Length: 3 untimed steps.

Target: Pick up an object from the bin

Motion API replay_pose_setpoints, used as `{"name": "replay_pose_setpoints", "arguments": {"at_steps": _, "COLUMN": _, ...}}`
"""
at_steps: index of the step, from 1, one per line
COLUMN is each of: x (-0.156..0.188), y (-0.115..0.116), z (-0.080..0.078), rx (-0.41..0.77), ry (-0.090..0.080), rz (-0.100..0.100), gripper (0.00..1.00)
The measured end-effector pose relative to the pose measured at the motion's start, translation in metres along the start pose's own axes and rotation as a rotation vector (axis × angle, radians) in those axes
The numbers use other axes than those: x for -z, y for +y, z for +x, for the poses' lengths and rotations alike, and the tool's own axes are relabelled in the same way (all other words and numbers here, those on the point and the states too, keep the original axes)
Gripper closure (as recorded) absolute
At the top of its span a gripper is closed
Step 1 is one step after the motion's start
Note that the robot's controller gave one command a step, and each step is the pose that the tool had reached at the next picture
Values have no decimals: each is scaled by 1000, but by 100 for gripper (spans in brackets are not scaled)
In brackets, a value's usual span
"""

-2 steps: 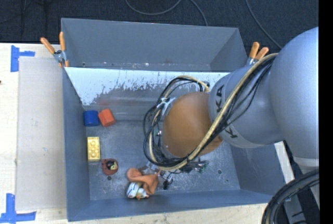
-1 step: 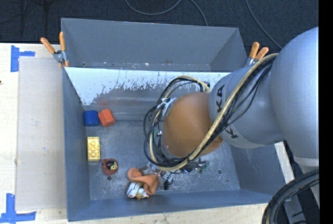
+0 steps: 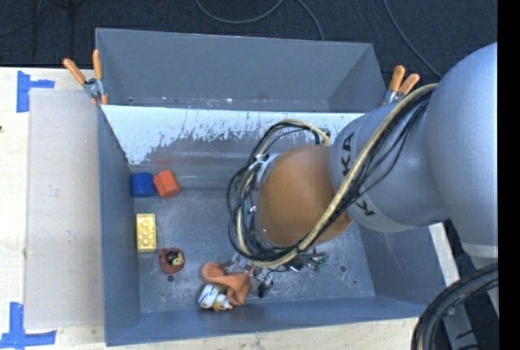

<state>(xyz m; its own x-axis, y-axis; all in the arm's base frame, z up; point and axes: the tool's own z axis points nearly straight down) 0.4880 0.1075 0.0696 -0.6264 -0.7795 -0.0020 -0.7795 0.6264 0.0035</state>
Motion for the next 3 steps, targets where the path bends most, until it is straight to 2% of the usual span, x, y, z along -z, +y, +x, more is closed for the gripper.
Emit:
{"name": "replay_pose_setpoints", "arguments": {"at_steps": 2, "x": 1, "y": -5, "z": -4, "rx": 11, "ry": 0, "rz": -1, "gripper": 100}}
{"name": "replay_pose_setpoints", "arguments": {"at_steps": 3, "x": 0, "y": 1, "z": -6, "rx": -4, "ry": 1, "rz": -1, "gripper": 100}}
